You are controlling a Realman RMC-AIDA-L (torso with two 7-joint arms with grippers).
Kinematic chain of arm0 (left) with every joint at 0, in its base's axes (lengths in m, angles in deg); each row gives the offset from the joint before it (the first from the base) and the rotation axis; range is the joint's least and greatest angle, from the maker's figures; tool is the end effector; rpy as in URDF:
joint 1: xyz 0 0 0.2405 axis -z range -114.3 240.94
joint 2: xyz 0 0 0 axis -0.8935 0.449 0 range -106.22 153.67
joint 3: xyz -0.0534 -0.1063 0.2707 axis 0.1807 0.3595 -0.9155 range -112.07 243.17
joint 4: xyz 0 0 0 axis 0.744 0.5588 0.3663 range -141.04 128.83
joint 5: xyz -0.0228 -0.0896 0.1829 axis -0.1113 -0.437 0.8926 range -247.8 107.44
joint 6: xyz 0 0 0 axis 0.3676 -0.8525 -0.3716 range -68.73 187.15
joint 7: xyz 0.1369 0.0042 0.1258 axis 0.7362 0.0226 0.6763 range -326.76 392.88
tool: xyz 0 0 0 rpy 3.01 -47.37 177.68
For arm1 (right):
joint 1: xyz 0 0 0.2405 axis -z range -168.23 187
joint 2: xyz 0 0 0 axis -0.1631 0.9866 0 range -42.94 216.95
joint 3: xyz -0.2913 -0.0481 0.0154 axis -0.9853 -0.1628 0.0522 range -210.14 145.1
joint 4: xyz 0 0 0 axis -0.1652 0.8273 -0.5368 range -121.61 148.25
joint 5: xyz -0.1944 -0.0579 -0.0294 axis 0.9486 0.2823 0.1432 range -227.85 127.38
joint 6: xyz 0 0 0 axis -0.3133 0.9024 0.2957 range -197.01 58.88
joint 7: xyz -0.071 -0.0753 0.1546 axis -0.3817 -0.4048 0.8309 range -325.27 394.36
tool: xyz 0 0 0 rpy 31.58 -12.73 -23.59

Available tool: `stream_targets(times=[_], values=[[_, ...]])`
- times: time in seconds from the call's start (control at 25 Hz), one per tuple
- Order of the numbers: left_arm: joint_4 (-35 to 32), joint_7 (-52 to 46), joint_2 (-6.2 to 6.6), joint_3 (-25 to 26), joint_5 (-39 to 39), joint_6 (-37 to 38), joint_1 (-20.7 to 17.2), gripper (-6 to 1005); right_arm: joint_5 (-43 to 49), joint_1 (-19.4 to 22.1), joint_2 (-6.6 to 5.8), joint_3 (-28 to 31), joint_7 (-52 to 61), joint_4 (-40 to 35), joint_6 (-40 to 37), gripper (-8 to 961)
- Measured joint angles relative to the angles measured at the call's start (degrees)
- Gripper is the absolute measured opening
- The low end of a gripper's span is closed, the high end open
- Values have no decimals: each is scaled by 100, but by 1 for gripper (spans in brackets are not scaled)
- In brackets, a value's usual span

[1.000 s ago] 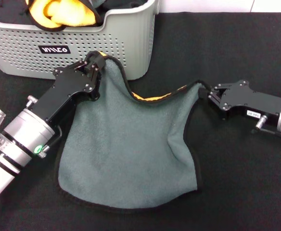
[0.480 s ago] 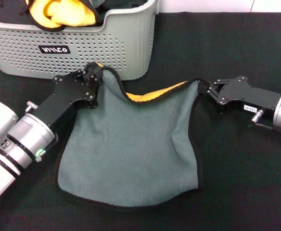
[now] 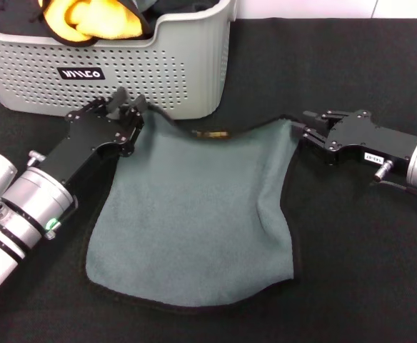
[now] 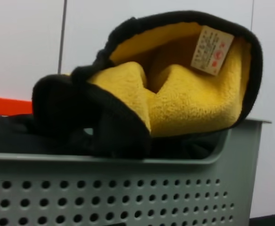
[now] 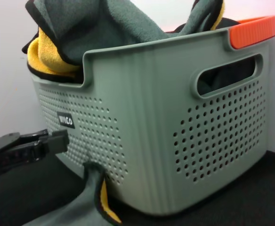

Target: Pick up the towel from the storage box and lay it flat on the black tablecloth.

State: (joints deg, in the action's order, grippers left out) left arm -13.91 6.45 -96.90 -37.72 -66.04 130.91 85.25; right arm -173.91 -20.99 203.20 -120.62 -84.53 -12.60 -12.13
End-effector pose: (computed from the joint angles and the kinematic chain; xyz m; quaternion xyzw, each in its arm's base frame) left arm -0.3212 0.3467 -0.0831 -0.7849 -0.2367 -0.3541 0.4500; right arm 0.2570 0.4011 -0.1050 -0.9078 0.2060 0.2652 0.2514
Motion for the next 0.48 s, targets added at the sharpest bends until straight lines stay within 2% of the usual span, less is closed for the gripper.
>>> stream_targets(times=[0.28,0.48], values=[[36,-9,11,-11,-20,23,-149,443,-334,183,-20,102,-28,-60,163,368],[1,-10,24,3,-87,139,-379,608,-368,587,-21,961,-258,-60,874,569]])
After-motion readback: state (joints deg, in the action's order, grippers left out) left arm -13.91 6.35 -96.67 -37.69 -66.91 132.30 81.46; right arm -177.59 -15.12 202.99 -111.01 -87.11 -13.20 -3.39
